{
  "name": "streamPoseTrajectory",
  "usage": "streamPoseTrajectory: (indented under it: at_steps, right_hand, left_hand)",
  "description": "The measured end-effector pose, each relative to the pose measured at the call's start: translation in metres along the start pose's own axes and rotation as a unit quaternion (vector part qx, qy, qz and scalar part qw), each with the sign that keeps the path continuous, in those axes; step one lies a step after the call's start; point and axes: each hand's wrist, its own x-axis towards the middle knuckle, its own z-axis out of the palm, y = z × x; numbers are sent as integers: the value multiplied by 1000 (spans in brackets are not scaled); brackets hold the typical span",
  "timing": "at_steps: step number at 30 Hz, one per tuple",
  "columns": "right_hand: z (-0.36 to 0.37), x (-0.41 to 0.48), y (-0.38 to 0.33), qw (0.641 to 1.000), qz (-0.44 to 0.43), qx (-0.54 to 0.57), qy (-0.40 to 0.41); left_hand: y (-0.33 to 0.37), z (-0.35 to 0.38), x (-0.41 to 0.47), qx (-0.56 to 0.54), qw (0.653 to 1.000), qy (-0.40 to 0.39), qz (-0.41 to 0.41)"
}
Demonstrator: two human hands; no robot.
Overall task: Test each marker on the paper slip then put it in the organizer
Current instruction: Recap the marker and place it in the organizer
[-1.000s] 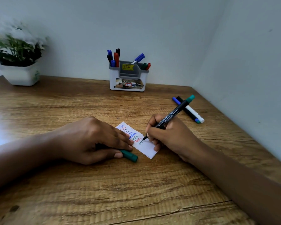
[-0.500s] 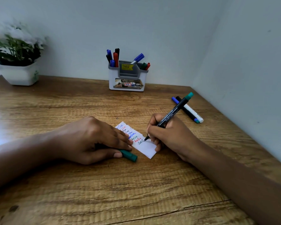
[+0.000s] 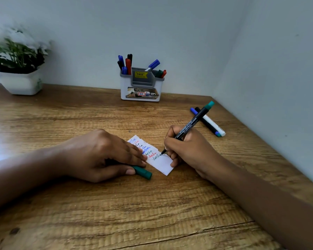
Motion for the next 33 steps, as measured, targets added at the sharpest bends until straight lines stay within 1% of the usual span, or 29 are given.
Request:
streamPoseTrajectory:
  at_steps: [2,3,5,7,9,11,13,16,18,20,22,30,33]
  right_hand:
    - [0,0,0,1000,8,1,6]
    - [-1,0,0,1000,18,20,12]
    - [-6,3,1,990,50,125,32]
    - [-12,6,0,964,70,250,52]
    - [-16,9,-1,948,65,304,67]
    - [-20,9,-2,948,44,308,69]
    - [-23,8,-5,951,7,303,58]
    - [-26,5,-10,948,-47,312,32]
    - [-27,3,-12,945,-60,322,5]
    - [-27,2,-13,942,-57,329,-24]
    - [-26,0,-13,943,-51,326,-41]
    - [-20,-6,-16,951,-68,297,-57]
    - [-19,-6,-16,955,-74,283,-48]
  left_hand:
    - [0,0,0,-1,1000,0,-1]
    - [0,-1,0,-2,1000,0,-2]
    - [0,0,0,-1,1000,3,-4]
    - [0,1,-1,-5,1000,9,-13]
    - [1,1,0,-14,999,28,-28]
    - [1,0,0,-34,996,68,-54]
    - [1,-2,0,-68,986,116,-104]
    - [3,-4,1,-110,955,181,-207]
    - [3,-4,3,-137,938,209,-241]
    - [1,-4,4,-155,929,216,-257]
    - [0,-4,4,-154,928,206,-271]
    - [1,-2,6,-173,925,187,-280]
    - [1,-2,7,-189,922,190,-279]
